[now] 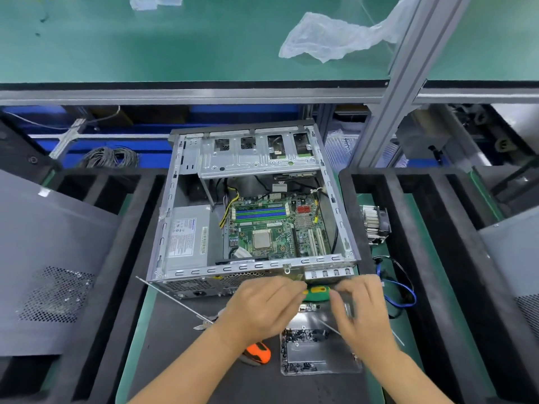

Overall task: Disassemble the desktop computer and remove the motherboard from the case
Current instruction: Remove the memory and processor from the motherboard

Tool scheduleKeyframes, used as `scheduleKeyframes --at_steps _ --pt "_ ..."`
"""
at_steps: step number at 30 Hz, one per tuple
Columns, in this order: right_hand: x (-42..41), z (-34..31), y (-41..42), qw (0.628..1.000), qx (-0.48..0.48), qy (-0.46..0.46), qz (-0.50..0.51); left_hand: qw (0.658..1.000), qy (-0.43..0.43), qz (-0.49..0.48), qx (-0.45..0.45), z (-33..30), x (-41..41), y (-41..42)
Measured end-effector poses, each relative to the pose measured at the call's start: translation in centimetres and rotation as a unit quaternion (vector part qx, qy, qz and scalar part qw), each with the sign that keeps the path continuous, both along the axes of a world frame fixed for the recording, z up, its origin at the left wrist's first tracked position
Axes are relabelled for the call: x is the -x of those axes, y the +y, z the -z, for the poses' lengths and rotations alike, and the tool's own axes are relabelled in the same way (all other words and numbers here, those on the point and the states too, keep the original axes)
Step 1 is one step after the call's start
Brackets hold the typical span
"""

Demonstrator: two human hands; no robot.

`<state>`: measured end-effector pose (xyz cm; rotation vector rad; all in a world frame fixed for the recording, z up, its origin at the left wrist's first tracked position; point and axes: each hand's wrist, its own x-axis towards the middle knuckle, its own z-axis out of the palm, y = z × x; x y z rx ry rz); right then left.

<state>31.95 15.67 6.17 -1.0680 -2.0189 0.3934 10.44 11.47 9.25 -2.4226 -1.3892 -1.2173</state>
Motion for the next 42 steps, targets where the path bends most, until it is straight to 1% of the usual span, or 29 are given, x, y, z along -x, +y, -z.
scheduleKeyframes --at_steps 1,3,5,6,8,9,11,14,15,16,18,19,20,21,24,27,30,33,36,38,42 --pt "-0.1 -1.0 0.2 0.999 -0.022 0.01 -0.027 1.0 -0.008 -0.003 -0.007 -1.0 0.4 0.5" --pt "0.3 -3.3 0.9 0.998 -0.021 0.031 -0.057 0.999 -0.027 -0.034 0.006 -2.7 1.6 1.8" --pt "1.1 -5.5 2.2 0.997 -0.018 0.028 -0.068 0.987 -0.09 -0.111 0.077 -4.0 3.0 3.4" --pt "1.6 -6.4 3.0 0.997 -0.019 0.022 -0.068 0.968 -0.133 -0.165 0.132 -4.5 3.6 4.3" --pt "3.2 -8.3 4.8 0.998 0.013 0.015 -0.06 0.913 -0.203 -0.25 0.25 -5.0 4.9 6.2" --pt "4.1 -9.0 5.7 0.997 0.054 0.016 -0.05 0.888 -0.216 -0.269 0.303 -5.0 5.3 7.1" --pt "6.2 -9.8 7.7 0.986 0.162 0.008 -0.027 0.853 -0.236 -0.266 0.383 -4.7 5.5 8.6" --pt "9.2 -8.8 11.6 0.953 0.302 -0.027 -0.014 0.792 -0.316 -0.265 0.451 -4.0 5.3 10.6" --pt "10.1 -8.0 12.8 0.937 0.349 -0.026 -0.008 0.774 -0.333 -0.273 0.464 -3.7 5.4 11.3" --pt "10.9 -7.1 13.8 0.916 0.401 -0.013 -0.003 0.764 -0.336 -0.284 0.473 -3.4 5.5 11.9" --pt "12.3 -5.2 15.2 0.872 0.49 0.015 0.013 0.758 -0.311 -0.308 0.484 -2.6 5.8 12.9" --pt "12.9 -4.3 15.8 0.856 0.516 0.024 0.026 0.757 -0.289 -0.324 0.489 -2.3 6.1 13.4" --pt "13.3 -3.5 16.4 0.848 0.528 0.026 0.039 0.756 -0.266 -0.34 0.492 -2.0 6.3 13.9" --pt "13.6 -2.8 17.0 0.849 0.526 0.007 0.054 0.752 -0.249 -0.354 0.497 -1.6 6.6 14.3" --pt "14.2 -1.4 18.8 0.855 0.5 -0.09 0.106 0.734 -0.228 -0.375 0.519 -1.0 7.3 15.3" --pt "14.9 -0.8 20.2 0.854 0.473 -0.148 0.155 0.732 -0.216 -0.383 0.521 -0.5 7.4 15.8" --pt "15.8 0.1 21.2 0.84 0.483 -0.147 0.196 0.736 -0.222 -0.4 0.498 0.4 7.5 15.8" --pt "16.2 0.7 21.6 0.82 0.519 -0.131 0.201 0.721 -0.26 -0.408 0.496 0.8 7.7 15.7" --pt "16.4 1.1 21.7 0.82 0.524 -0.127 0.193 0.699 -0.276 -0.39 0.533 1.2 7.9 16.0" --pt "16.5 1.2 21.7 0.821 0.522 -0.143 0.182 0.688 -0.287 -0.383 0.545 1.4 8.0 16.1" --pt "16.7 1.3 21.8 0.837 0.485 -0.193 0.164 0.687 -0.303 -0.388 0.535 1.8 8.0 16.1"
